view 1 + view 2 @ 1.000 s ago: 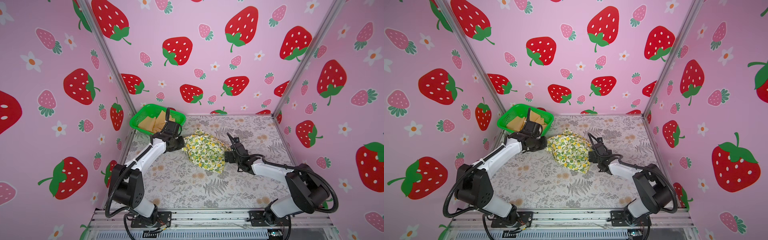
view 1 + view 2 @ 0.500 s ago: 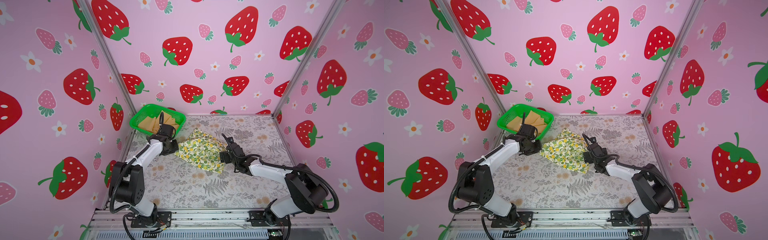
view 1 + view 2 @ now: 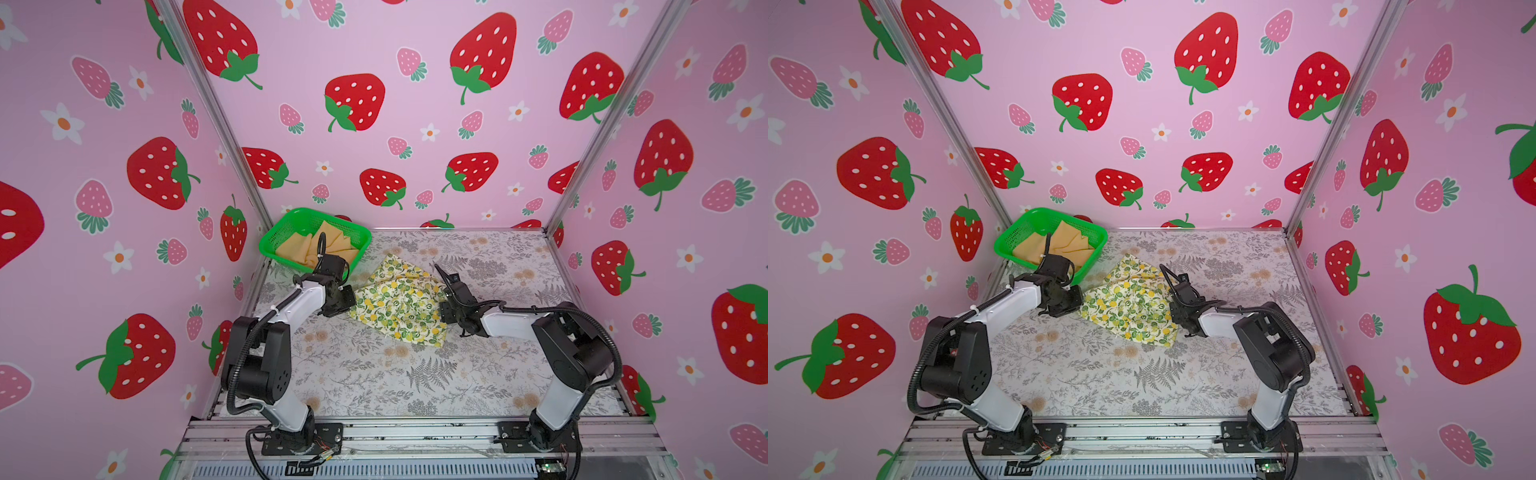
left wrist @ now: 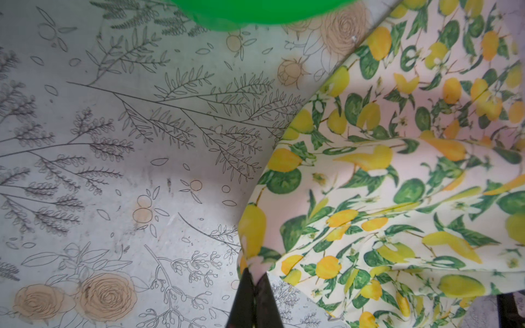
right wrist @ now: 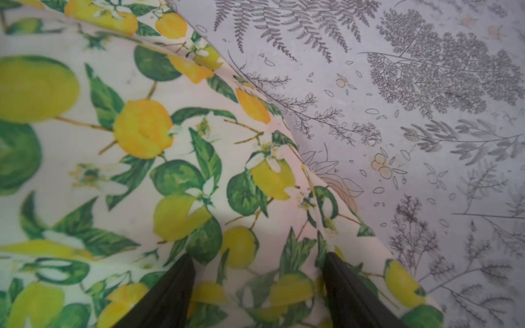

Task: Fold and stack skirts
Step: Rotate the skirt at the center of the table.

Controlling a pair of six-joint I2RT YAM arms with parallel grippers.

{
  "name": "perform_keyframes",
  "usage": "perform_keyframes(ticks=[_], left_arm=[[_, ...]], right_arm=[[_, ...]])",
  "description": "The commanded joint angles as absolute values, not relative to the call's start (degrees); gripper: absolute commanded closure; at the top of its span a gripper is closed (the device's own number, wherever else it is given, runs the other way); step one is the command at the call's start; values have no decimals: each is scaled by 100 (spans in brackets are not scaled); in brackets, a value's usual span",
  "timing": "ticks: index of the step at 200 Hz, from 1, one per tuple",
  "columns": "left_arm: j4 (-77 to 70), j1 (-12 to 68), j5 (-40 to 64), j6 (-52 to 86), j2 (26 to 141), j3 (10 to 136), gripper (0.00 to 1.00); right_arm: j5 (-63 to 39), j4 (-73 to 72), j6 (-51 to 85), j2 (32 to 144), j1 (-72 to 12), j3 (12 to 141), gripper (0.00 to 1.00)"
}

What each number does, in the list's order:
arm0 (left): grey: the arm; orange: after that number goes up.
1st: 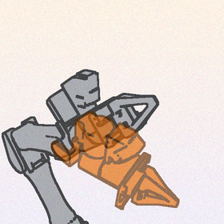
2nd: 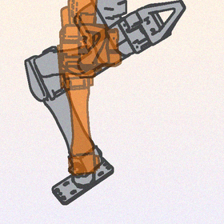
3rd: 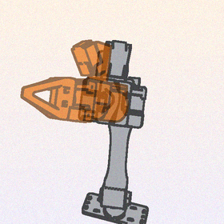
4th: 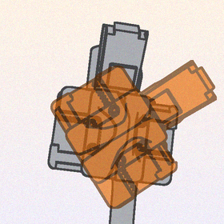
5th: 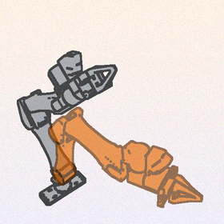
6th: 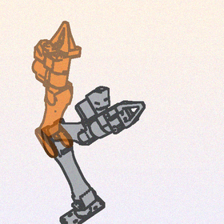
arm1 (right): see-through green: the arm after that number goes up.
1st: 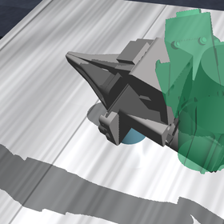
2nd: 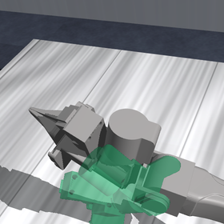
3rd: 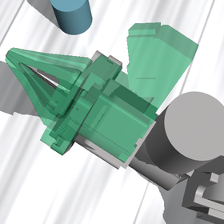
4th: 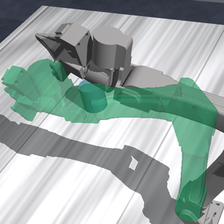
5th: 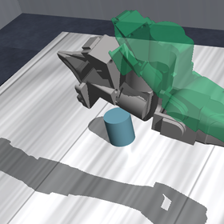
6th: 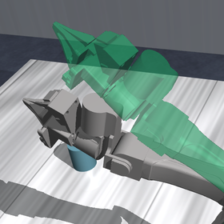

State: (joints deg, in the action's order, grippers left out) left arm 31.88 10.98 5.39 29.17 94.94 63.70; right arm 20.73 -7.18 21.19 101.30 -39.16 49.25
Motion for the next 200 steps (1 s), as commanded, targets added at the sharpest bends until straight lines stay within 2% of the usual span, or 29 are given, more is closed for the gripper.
perform_keyframes(ticks=[1,20,30,38,86,114,162,200], left_arm=[[3127,1229,701,2998,9633,6802,100],[3248,1406,655,2966,9829,7139,100],[3293,1511,630,2962,9954,7337,100],[3357,1596,629,2954,10058,7526,100],[3808,2138,500,2844,11021,9068,100],[4245,2437,410,2681,11850,10428,100],[5152,2704,487,2573,13503,13089,100],[5192,2893,874,2481,14370,14576,100]], right_arm=[[1861,-596,2265,10109,-3810,4962,46],[1553,-572,2335,10008,-3753,4871,80],[1459,-498,2370,9917,-3749,4830,93],[1387,-421,2402,9833,-3753,4793,100],[814,-240,2803,8850,-3832,4137,100],[628,-47,3116,8302,-4099,3758,100],[645,-45,4021,7962,-5185,3394,100],[763,-165,4481,8265,-6114,3838,100]])
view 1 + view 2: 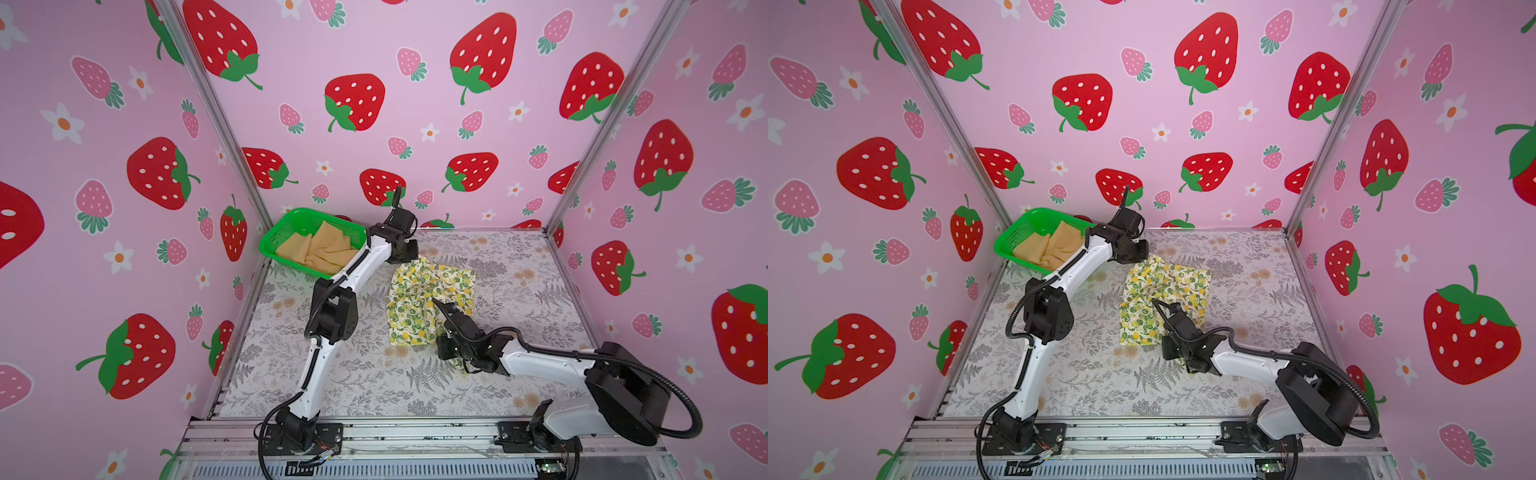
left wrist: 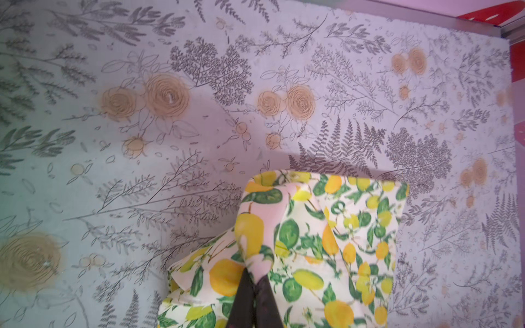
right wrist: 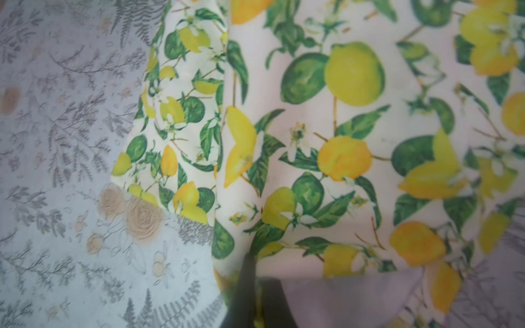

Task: Fold and stack skirts
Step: Rotate the skirt at the center of the table.

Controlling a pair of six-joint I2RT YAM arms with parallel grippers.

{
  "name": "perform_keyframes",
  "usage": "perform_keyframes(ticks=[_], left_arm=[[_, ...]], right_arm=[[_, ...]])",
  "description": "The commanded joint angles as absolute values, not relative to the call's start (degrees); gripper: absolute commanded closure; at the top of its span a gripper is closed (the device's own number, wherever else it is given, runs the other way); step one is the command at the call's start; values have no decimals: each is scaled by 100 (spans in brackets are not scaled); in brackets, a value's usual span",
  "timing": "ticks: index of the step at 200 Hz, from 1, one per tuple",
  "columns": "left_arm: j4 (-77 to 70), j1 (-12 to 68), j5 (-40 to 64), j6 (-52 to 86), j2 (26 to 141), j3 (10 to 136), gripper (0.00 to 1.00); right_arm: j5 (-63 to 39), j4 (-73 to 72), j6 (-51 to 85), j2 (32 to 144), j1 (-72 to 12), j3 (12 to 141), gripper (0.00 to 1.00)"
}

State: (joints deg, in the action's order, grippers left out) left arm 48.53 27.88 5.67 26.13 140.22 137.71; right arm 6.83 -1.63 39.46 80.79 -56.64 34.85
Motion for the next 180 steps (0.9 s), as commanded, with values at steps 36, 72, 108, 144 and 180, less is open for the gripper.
perform_keyframes(ticks=[36,72,108,144,180], left_arm=[[4567,2984,1787,2530,14541,14778,100],[3801,2935,1933,2544,13642,13693,62],[3737,2553,1870,2904,12606,12736,1],[3334,2469,1608,3038,11258,10889,1],[2420,2462,1495,3519,10038,8574,1]], right_arm=[[1040,114,4442,8697,-6533,4710,100],[1917,427,4213,7897,-6428,4694,50],[2073,741,3760,7232,-5734,4682,11],[1984,776,3188,7289,-4667,4761,0],[1406,467,2667,8187,-3474,4932,0]])
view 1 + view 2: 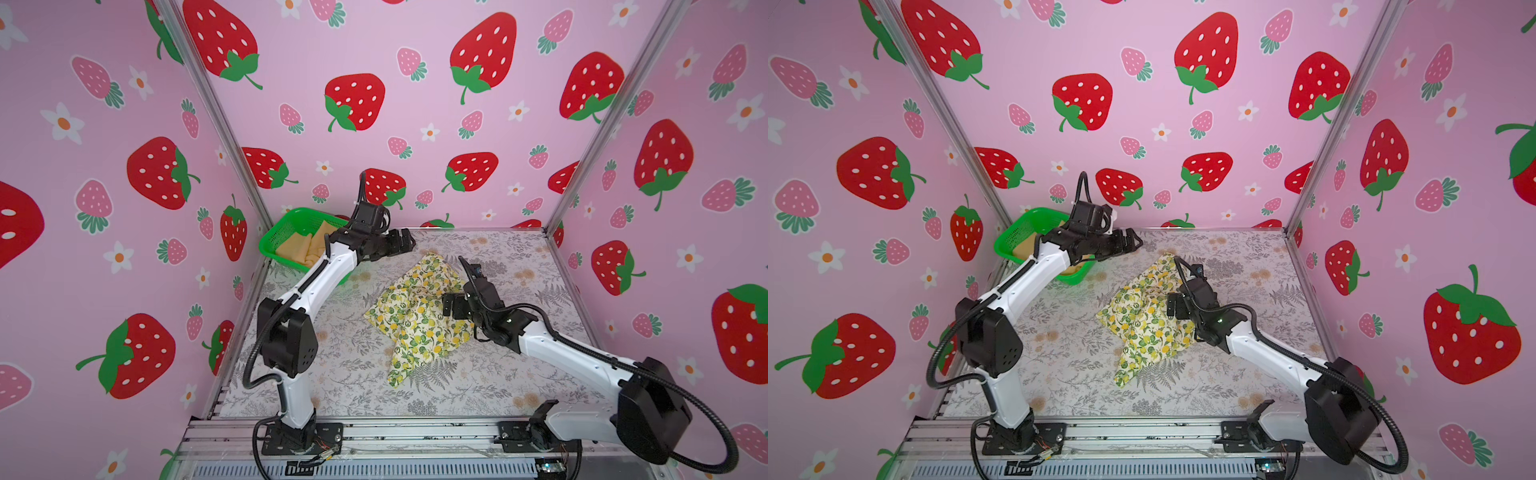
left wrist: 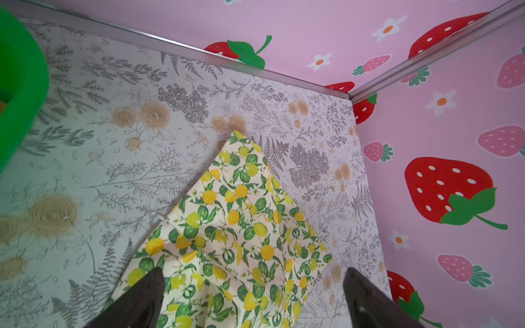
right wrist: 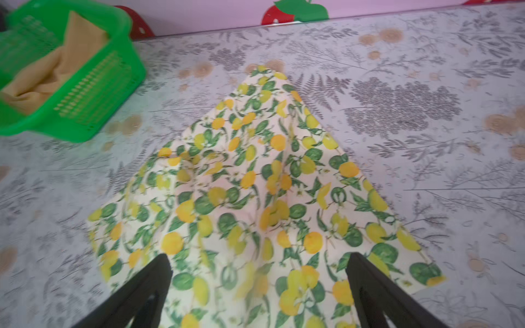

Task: Fold and stack skirts
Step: Rotate the skirt at the center of the table.

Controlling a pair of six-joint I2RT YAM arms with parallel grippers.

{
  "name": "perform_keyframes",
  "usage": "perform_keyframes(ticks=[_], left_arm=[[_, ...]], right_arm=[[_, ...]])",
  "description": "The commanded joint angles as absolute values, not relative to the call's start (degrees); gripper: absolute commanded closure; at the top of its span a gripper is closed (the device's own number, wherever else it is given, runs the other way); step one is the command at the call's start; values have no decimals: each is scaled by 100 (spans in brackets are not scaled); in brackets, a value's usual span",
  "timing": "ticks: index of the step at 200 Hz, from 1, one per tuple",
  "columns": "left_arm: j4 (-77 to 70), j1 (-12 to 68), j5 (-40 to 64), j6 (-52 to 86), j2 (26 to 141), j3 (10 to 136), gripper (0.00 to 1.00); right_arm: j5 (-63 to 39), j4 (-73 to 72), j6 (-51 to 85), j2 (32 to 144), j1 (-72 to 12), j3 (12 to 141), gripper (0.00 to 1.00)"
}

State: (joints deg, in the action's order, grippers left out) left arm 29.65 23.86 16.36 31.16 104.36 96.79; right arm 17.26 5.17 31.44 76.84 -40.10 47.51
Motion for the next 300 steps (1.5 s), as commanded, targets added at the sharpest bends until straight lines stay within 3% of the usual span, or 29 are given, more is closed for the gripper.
perform_keyframes(ticks=[1,54,96,151,170,187,196,218,300], left_arm=[[2410,2461,1490,3526,10007,8523,1],[1622,2472,1483,3937,9433,6581,1],[1436,2514,1573,3980,9947,6355,1],[1430,2527,1587,3985,10624,6569,1],[1556,2531,1493,3923,10767,6696,1],[1764,2531,1378,3828,10925,6912,1],[1878,2527,1331,3773,11046,7060,1],[2100,2522,1268,3702,11379,7461,1],[3195,2531,848,3431,12994,9781,1]], right_arm=[[1402,462,2656,8215,-3451,4936,0],[1161,272,2417,9489,-2841,5308,0],[1342,57,2426,9767,-2573,5052,0],[1294,-66,2409,9779,-2255,4747,7],[1151,-40,2399,9773,-2189,4722,20],[1039,-36,2424,9700,-2169,4667,47],[1008,-43,2455,9640,-2162,4603,68],[889,-35,2542,9486,-2154,4450,86],[44,-201,3198,7920,-2237,3142,98]])
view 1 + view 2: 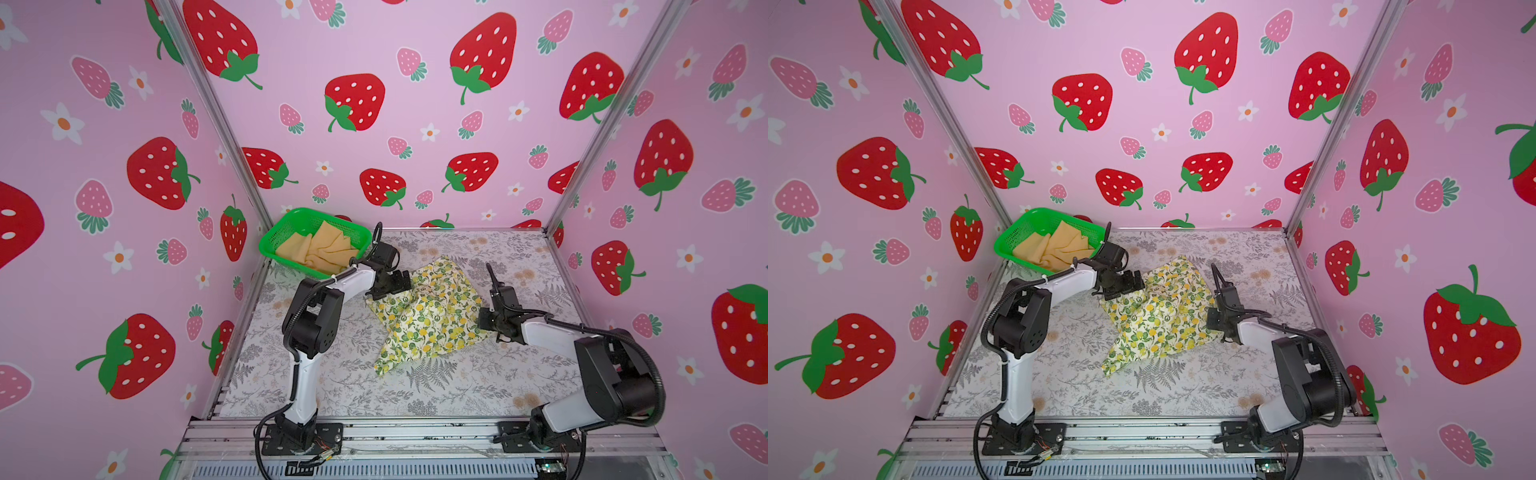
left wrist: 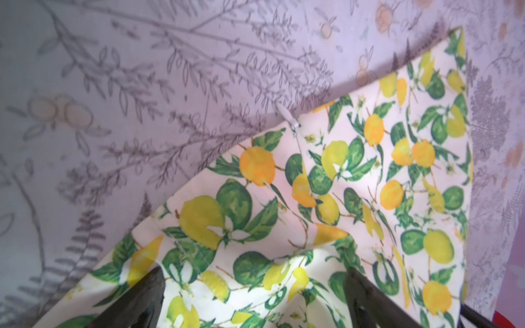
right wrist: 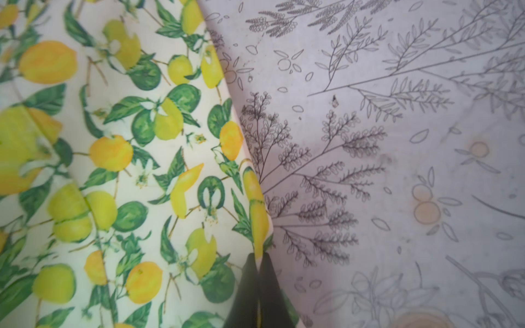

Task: Fold and stack skirts
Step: Rotate the skirt at the center of the table.

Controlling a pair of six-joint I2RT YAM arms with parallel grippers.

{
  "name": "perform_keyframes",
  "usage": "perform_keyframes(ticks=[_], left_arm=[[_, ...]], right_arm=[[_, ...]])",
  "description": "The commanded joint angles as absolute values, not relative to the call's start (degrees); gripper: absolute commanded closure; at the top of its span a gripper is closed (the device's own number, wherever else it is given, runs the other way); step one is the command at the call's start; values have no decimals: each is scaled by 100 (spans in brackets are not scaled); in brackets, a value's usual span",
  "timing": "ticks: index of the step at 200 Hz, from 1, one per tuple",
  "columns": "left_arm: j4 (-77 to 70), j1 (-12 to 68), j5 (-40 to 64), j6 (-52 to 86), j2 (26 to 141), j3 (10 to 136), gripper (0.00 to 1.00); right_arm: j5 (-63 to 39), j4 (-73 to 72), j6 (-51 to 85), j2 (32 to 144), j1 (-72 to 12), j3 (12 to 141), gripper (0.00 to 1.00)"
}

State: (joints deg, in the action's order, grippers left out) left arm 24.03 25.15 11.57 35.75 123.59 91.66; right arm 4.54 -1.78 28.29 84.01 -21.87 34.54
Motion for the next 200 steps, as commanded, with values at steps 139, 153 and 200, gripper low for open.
perform_keyframes(ticks=[139,153,200], left_arm=[[4870,2336,576,3122,14972,14967,1],[4723,2337,611,3076,14602,14645,1],[4006,2388,940,3135,12816,12613,1]], right_arm=[[841,1301,4315,5345,-4105,2741,94],[1072,1407,4269,5322,-4220,2892,80],[1852,1309,3634,5931,-4216,3694,16]])
